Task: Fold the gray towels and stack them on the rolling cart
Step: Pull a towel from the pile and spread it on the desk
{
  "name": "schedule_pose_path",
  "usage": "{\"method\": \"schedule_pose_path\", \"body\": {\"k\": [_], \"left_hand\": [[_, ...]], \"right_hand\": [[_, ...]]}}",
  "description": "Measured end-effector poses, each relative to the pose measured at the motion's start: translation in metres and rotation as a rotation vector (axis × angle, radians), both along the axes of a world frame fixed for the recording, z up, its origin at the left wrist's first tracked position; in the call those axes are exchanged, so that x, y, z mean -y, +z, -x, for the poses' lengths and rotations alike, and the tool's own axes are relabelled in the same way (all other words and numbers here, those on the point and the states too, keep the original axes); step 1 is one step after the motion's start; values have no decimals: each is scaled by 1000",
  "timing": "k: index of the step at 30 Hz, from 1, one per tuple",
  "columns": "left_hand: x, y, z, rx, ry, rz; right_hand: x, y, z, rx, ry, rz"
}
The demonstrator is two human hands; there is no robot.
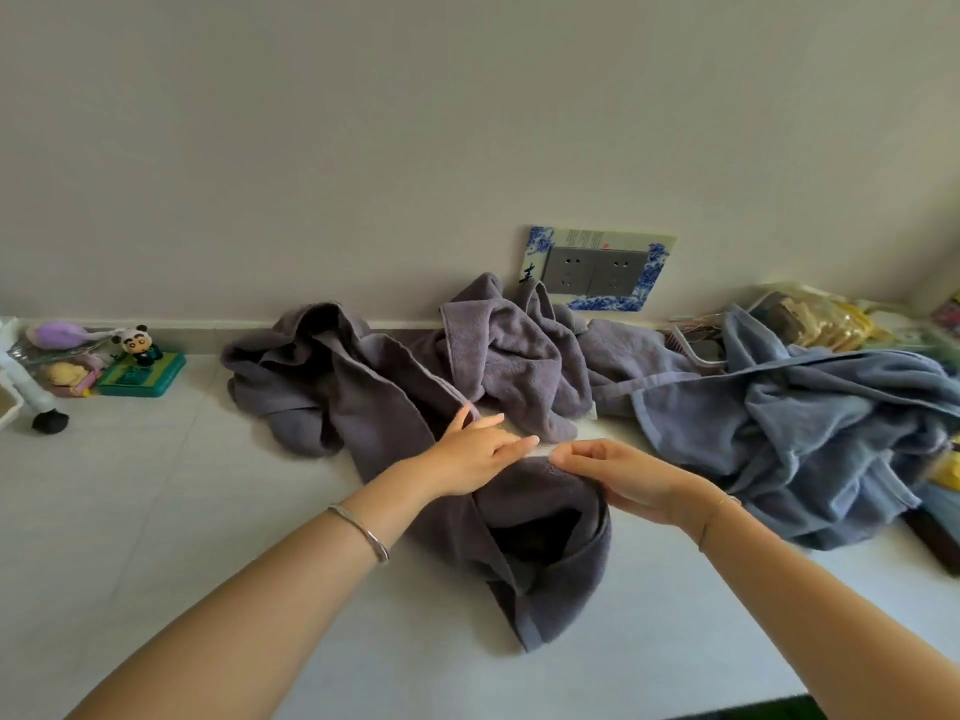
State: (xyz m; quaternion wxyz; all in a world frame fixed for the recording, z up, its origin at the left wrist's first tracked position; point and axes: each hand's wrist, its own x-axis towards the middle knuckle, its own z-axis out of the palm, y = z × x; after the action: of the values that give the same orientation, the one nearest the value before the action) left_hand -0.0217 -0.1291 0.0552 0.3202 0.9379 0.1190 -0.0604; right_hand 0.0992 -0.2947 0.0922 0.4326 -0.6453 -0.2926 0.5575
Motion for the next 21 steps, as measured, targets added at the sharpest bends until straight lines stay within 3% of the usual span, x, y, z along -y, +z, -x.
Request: {"method": "schedule_pose_path", "body": {"k": [4,9,11,12,17,21], "left_hand": [[8,-1,-3,82,17,39],[22,24,-12,174,-11,179],[26,35,-18,195,-10,200],[27,41,-21,192,-17,189],[25,89,-32,66,-43,178],[35,155,-37,101,33,307]], "right_hand": [[37,1,-13,5,-42,17],[66,-21,-20,589,116,281],[74,-21,-23,685,88,344],[79,-15,-25,658,61,332],[101,41,-43,155,-90,127],[109,118,-53,237,-140,46]]}}
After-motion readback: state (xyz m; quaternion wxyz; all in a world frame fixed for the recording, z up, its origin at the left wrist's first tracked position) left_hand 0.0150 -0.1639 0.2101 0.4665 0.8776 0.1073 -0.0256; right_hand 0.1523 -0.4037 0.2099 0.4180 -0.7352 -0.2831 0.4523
